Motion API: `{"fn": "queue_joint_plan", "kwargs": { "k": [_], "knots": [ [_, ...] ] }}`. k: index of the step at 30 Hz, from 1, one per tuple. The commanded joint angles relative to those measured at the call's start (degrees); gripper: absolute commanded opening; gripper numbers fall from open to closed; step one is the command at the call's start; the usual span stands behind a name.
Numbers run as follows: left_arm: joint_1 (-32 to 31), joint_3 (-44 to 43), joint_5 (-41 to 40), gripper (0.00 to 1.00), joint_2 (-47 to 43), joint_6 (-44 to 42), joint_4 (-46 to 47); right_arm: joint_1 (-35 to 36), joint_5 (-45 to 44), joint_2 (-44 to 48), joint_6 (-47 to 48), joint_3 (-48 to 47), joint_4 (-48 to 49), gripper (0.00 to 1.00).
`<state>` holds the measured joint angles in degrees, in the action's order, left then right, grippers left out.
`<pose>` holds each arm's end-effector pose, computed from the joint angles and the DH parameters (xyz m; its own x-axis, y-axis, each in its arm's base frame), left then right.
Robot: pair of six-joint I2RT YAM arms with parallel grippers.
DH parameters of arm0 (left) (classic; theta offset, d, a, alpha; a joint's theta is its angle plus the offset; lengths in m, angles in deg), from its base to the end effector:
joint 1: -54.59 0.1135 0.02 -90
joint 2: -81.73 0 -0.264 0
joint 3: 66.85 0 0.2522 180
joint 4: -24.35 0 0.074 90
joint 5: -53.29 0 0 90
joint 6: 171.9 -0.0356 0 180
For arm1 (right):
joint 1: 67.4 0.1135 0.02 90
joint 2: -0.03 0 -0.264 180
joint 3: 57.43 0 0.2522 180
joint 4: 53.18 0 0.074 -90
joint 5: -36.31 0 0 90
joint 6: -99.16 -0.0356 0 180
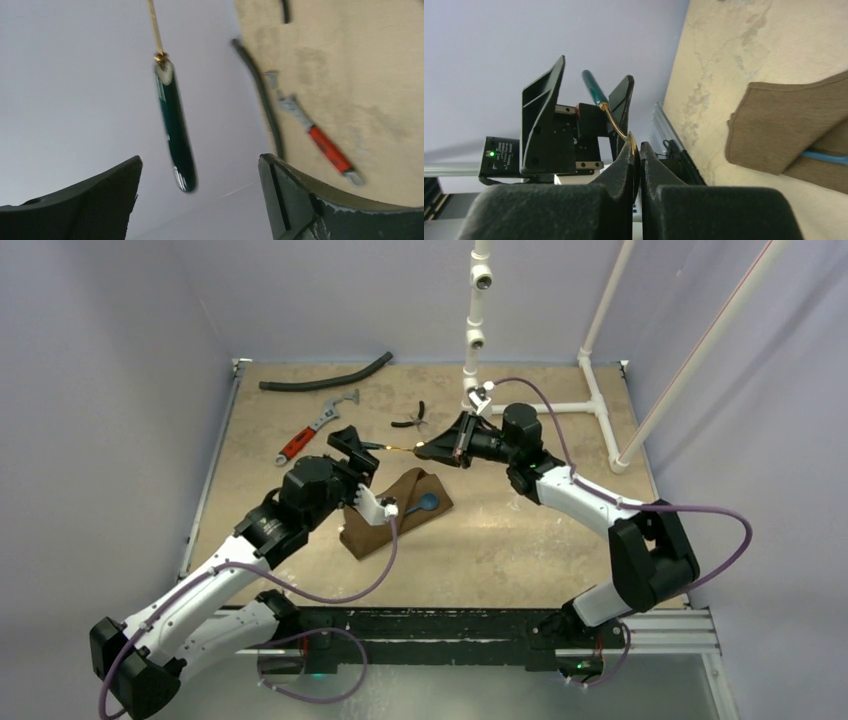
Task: Fold the napkin into a case and place the utensils inside
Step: Pass from the left arm to the right
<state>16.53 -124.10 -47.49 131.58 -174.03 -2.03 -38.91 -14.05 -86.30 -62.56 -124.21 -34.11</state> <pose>0.1639 -0.1199 0.3123 0.4755 0.8744 0.0959 0.2386 -0.2332 0.9427 0.2899 0.1832 0.2917 -0.8835 0.3525 -0.3086 -0.2841 0.1206 0.9512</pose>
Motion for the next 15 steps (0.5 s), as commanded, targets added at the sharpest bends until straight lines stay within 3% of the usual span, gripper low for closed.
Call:
{"fn": "queue_joint_plan", "kwargs": {
  "k": [1,3,6,13,15],
  "knots": [
    [-0.44,-6.03,1.54,0.88,4.37,15.33,-14.15,-4.82,2.74,1.69,11.36,-3.83,-9.12,0.0],
    [0.31,-10.69,5.45,0.91,9.45,29.4,-23.75,-6.87,0.54,1.75,20.55,-6.27,-19.71,0.0],
    [3.37,-12.84,16.18,0.93,14.44,41.59,-31.69,-9.38,-6.74,2.76,33.24,-8.96,-32.89,0.0],
    [8.34,-13.64,22.81,0.84,26.16,49.12,-37.37,-12.12,-18.21,8.29,46.23,-7.36,-47.63,0.0],
    [10.31,-13.59,22.7,0.73,29.43,49.81,-36.7,-12.36,-19.2,8.41,47.99,-7.17,-49.62,0.0]
  ]
}}
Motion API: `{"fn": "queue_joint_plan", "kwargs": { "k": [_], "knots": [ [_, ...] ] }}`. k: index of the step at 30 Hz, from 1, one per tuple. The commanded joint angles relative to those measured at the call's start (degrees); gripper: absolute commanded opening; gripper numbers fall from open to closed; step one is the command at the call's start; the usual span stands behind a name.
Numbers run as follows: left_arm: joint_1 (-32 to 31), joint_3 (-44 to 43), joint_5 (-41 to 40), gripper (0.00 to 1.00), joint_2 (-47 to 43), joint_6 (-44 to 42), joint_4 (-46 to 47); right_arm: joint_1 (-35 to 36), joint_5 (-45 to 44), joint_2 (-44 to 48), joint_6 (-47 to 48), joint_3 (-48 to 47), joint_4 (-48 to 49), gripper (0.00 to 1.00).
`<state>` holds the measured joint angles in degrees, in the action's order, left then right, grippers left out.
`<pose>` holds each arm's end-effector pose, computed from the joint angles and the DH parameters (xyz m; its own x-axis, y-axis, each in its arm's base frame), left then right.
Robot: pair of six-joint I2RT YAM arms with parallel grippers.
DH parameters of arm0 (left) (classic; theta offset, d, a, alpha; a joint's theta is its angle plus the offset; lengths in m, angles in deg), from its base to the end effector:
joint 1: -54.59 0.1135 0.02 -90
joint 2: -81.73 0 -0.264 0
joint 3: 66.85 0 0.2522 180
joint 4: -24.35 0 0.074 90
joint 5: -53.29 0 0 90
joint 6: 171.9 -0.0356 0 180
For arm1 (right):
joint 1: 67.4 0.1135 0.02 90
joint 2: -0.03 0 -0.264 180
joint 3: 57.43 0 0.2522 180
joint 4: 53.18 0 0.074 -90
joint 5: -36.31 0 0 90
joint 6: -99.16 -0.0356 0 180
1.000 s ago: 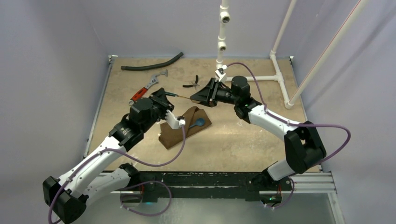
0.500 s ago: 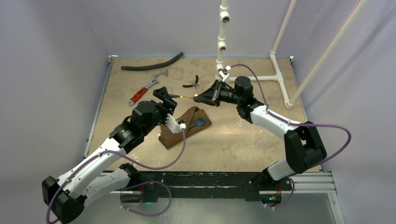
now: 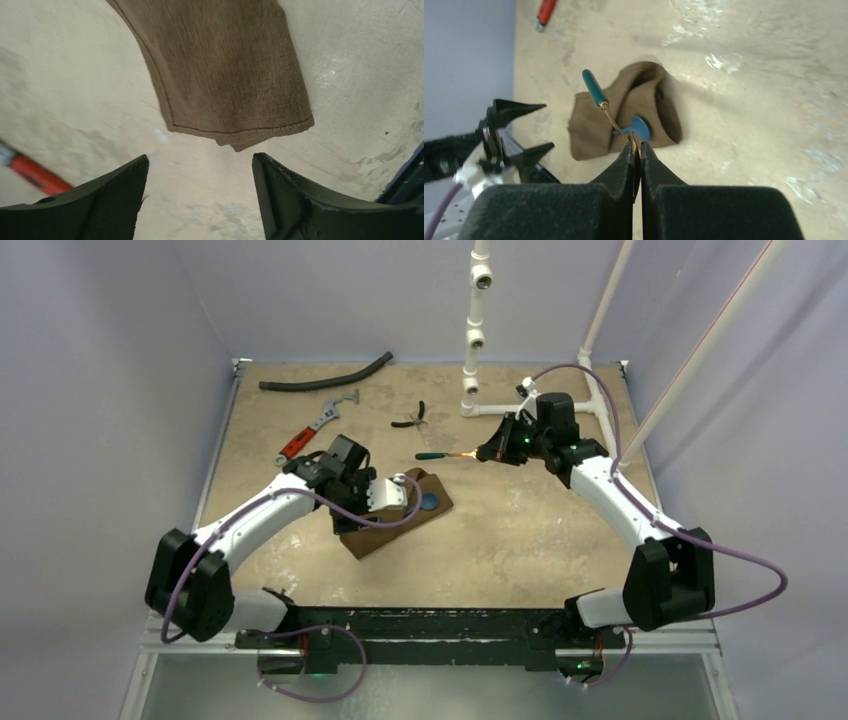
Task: Fold the napkin into a case and place the utensils inside
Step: Pass from the left arm to the right, then insert the spoon into the folded napkin.
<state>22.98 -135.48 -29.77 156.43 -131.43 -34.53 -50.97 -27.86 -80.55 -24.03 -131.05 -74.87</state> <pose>0.2085 -0.1333 0.2424 -0.0718 0.9309 -0.3581 0.9529 0.1701 0.2511 0.3027 0.1054 0.2925 -0.7250 0.2999 -0.6200 -0.2682 0.7062 0.6552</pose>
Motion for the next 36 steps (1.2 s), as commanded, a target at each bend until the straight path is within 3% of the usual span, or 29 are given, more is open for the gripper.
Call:
{"fn": "queue_joint_plan", "kwargs": {
  "k": [1,4,12,24,36],
  "knots": [
    [4.75,-2.4,5.26,0.67,6.35,7.3,-4.03,-0.4,-5.5,2.58,9.88,-0.13,-9.02,0.0],
    [6.64,-3.26,6.46,0.55,10.41,8.29,-3.71,-0.41,-5.67,2.14,10.7,0.09,-9.22,0.0],
    [7.71,-2.44,7.88,0.51,13.08,9.01,-0.99,-0.42,-4.67,1.02,14.95,0.75,-10.78,0.0],
    [7.71,3.45,0.57,0.33,15.16,10.59,6.55,0.12,0.85,0.02,14.65,2.99,-7.27,0.0],
    [7.65,4.21,1.62,0.24,15.76,11.84,8.0,7.3,-0.62,-4.44,12.66,1.4,-4.81,0.0]
  ]
}}
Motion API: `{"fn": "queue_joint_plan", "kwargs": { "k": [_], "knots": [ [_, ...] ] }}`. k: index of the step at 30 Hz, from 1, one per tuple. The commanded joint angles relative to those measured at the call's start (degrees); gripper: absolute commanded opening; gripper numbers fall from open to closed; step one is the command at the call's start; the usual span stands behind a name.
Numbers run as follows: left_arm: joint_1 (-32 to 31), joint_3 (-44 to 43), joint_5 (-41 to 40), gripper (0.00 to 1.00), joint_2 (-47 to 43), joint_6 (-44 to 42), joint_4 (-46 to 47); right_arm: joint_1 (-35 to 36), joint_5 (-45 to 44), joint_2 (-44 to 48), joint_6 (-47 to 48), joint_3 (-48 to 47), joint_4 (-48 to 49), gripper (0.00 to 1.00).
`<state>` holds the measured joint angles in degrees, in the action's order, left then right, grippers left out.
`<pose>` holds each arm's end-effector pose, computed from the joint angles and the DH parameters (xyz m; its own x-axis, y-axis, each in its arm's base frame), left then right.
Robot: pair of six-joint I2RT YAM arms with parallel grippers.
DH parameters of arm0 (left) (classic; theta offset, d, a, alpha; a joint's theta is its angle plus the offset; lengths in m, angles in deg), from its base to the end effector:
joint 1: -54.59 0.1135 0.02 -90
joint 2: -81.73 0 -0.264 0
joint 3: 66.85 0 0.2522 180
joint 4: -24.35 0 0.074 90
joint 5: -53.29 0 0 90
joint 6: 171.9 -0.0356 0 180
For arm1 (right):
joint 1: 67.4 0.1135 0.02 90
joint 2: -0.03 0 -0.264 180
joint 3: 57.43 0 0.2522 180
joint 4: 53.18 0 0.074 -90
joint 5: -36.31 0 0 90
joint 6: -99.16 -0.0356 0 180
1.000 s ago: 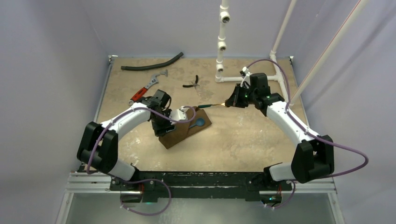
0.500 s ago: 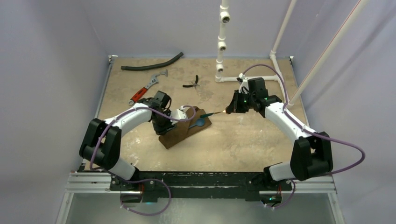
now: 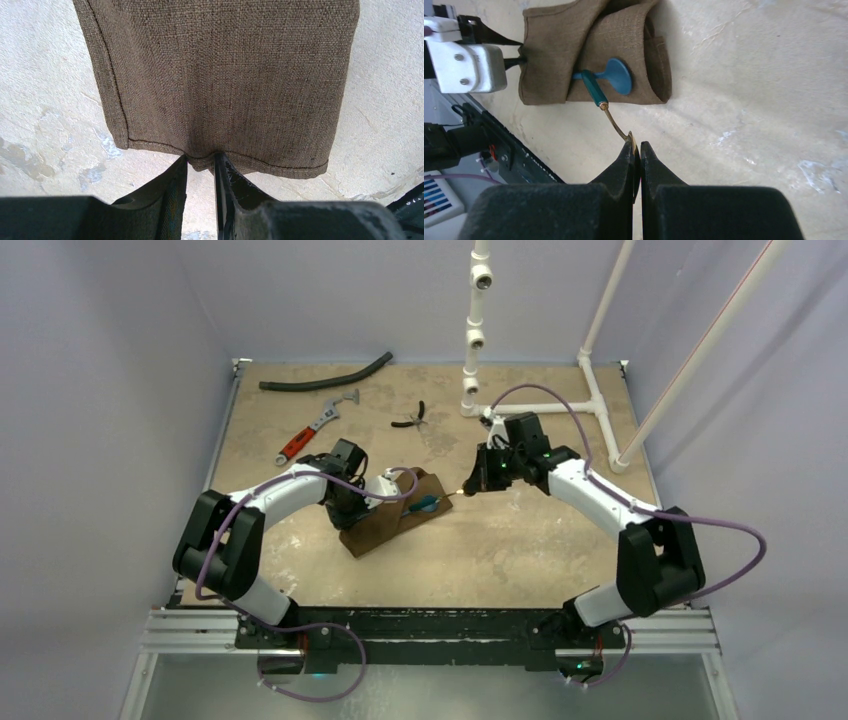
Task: Fold the napkin into a case and place the utensils inside
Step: Insert the spoon into the folded napkin.
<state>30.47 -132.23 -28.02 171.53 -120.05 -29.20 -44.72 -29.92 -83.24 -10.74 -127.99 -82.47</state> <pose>0.2456 -0.1158 0.1664 -0.4347 0.8637 -0.2552 0.8917 0.4525 0.0125 0.2845 0.1344 0.2489 -0.7947 0.0055 -0.6070 -0.3815 0.7732 0.5066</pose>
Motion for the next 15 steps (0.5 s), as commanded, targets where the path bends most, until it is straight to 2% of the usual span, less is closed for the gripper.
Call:
{"fn": "queue_joint_plan", "kwargs": {
  "k": [1,15],
  "knots": [
    [0.13,0.95,0.05,0.23,0.58,0.45,2.54,1.39,1.79,-2.26,-0.76,-1.65,3.36,0.0],
    [-0.18,1.58,0.21,0.2,0.23,-0.6,2.78,7.75,7.76,-14.81,-3.98,-8.42,11.26,0.0]
  ]
}}
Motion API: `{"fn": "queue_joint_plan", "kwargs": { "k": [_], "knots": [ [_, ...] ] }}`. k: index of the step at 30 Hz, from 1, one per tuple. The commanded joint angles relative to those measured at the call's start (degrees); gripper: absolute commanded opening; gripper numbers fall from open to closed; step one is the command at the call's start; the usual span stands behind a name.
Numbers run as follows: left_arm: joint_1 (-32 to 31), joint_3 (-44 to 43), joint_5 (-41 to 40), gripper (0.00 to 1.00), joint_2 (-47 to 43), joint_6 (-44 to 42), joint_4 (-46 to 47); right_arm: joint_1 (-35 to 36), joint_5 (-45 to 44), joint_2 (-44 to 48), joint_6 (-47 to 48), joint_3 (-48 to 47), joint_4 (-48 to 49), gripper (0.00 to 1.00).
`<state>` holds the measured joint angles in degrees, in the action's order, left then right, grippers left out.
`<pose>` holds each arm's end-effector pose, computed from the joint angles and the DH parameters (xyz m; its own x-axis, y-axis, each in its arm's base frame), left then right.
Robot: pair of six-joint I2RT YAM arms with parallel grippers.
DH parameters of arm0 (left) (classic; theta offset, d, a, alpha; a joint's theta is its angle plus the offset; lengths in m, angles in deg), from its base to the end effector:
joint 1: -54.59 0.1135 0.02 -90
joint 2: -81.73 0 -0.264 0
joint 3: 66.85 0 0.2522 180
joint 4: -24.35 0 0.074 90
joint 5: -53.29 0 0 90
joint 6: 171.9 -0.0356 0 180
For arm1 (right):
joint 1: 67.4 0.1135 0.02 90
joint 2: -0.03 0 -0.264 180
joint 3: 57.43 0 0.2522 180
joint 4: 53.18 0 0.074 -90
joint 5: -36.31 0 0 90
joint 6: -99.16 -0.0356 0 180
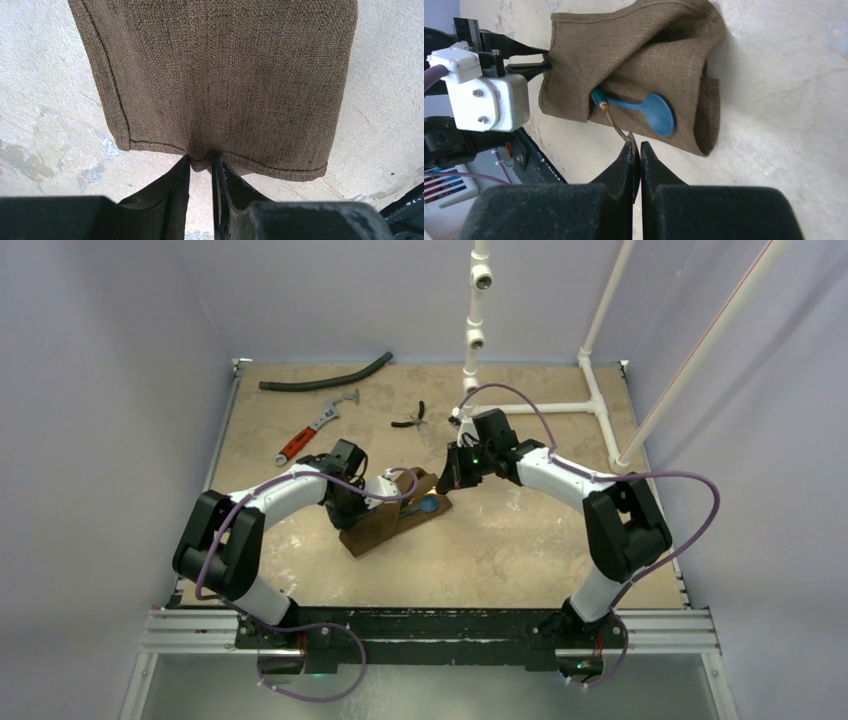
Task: Fold the napkin into a case and place the utensils inside
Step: Insert the spoon into the folded napkin.
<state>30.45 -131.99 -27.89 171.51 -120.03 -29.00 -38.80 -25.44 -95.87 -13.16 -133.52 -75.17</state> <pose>0.2450 -0.1158 0.1656 -0.4346 0.8634 -0.2563 0.8919 0.4521 0.0105 0.3106 0.1885 0.2204 -0.8192 -0.0656 -0.5698 -0.4544 0.6804 0.5750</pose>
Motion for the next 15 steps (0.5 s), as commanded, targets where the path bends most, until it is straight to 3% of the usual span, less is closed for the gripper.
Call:
{"fn": "queue_joint_plan", "kwargs": {
  "k": [1,13,15],
  "knots": [
    [-0.2,1.3,0.06,0.19,0.11,-0.63,2.59,2.54,3.34,-3.06,-1.81,-3.08,4.5,0.0],
    [-0.77,2.25,-0.49,0.18,-0.91,-1.84,2.9,7.33,4.47,-11.18,-5.32,-4.02,12.14,0.0],
    [-0.82,2.3,-0.54,0.18,-1.31,-2.2,2.75,7.64,3.0,-12.64,-4.67,-5.65,10.87,0.11]
  ]
}}
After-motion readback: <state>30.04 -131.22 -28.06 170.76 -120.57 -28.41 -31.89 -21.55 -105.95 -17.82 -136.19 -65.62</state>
